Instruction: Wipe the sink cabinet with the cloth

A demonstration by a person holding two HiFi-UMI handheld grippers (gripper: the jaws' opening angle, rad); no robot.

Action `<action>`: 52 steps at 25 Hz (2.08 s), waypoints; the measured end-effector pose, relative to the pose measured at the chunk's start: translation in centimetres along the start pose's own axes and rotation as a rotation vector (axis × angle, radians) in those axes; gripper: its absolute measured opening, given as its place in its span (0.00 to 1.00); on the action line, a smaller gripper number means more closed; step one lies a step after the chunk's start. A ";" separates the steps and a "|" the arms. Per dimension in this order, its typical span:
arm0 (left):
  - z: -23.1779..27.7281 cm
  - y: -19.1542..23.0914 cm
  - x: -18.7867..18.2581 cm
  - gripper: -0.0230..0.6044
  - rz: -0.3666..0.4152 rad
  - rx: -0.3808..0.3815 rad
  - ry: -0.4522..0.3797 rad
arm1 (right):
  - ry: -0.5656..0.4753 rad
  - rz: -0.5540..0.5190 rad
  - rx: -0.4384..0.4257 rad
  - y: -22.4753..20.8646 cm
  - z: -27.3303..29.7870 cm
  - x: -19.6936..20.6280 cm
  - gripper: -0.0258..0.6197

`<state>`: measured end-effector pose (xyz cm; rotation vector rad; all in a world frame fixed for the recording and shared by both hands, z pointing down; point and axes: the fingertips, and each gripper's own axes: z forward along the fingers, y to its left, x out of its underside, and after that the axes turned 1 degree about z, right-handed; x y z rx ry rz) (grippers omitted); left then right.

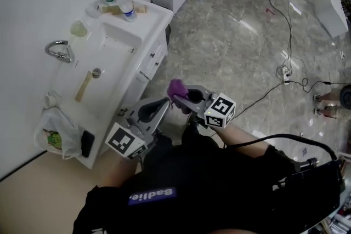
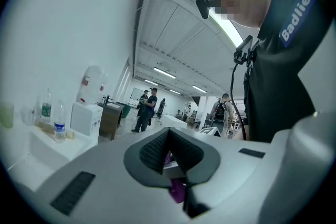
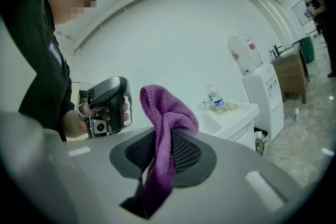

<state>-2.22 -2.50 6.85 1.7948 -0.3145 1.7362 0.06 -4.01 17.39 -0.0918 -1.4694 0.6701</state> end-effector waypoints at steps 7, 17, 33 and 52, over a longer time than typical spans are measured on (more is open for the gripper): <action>-3.9 -3.9 -4.9 0.04 0.016 -0.018 -0.058 | 0.046 -0.086 -0.041 6.7 -1.6 -3.0 0.15; -6.8 -4.6 -3.7 0.04 -0.051 -0.023 -0.060 | -0.017 -0.092 -0.008 8.4 -1.9 -4.7 0.15; -8.1 -5.9 -3.4 0.04 0.005 -0.021 -0.044 | -0.039 -0.125 -0.034 11.0 -1.5 -4.4 0.15; -8.2 -8.3 -2.6 0.05 0.031 -0.017 -0.007 | -0.026 -0.112 -0.030 12.4 -3.1 -3.6 0.15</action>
